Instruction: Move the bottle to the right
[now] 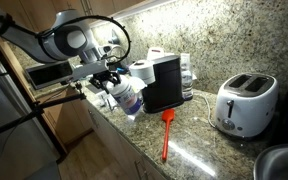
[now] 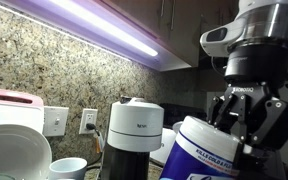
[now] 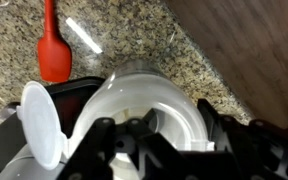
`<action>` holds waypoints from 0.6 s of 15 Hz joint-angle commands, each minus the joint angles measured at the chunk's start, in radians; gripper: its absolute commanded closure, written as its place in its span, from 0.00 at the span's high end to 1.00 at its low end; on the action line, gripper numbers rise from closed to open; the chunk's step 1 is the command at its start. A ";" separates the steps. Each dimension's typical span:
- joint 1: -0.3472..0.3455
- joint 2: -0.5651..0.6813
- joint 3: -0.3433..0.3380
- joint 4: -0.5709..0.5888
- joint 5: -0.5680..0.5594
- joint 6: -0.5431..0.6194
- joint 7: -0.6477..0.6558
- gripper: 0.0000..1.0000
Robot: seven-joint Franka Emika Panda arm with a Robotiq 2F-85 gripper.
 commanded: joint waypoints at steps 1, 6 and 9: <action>0.009 -0.097 -0.029 -0.101 -0.076 0.067 0.139 0.15; -0.005 -0.150 -0.050 -0.169 -0.171 0.093 0.274 0.15; -0.013 -0.121 -0.064 -0.154 -0.200 0.096 0.289 0.15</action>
